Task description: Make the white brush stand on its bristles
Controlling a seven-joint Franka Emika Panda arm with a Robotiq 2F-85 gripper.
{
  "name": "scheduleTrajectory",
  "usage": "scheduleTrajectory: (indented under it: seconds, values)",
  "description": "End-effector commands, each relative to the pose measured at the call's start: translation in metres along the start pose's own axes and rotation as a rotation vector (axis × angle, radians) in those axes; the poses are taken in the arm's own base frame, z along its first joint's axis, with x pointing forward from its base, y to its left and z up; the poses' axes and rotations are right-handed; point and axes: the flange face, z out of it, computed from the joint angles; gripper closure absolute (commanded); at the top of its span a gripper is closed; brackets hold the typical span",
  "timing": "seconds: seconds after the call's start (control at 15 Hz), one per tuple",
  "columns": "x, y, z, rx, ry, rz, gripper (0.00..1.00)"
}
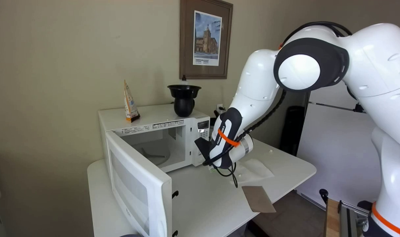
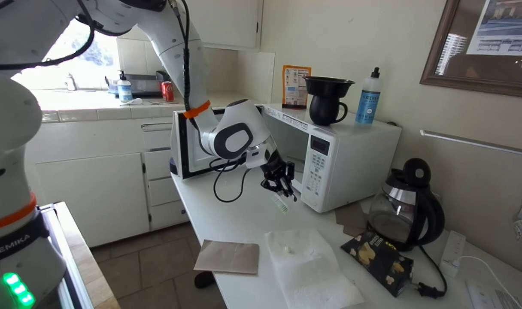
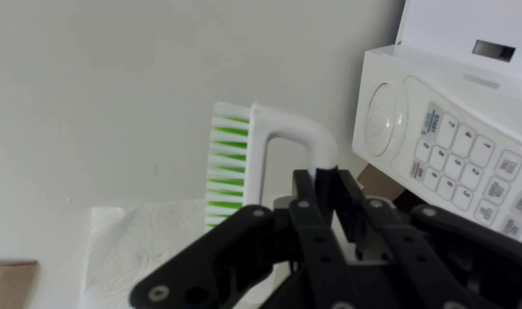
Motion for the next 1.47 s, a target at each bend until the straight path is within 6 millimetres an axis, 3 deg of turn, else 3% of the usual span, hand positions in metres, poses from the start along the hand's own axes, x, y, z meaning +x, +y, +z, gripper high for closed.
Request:
scheduleTrajectory:
  seconds: [0.0, 0.07, 0.27, 0.67, 1.4]
  values:
    - [0.001, 0.000, 0.000, 0.000, -0.001, 0.000, 0.82]
    - [0.002, 0.001, 0.000, -0.001, -0.001, 0.001, 0.95]
    - [-0.010, 0.016, -0.006, 0.019, -0.018, 0.005, 0.95]
    - [-0.014, 0.049, -0.013, 0.146, 0.018, 0.120, 0.95]
    - [-0.038, 0.092, 0.022, 0.378, 0.066, 0.272, 0.95]
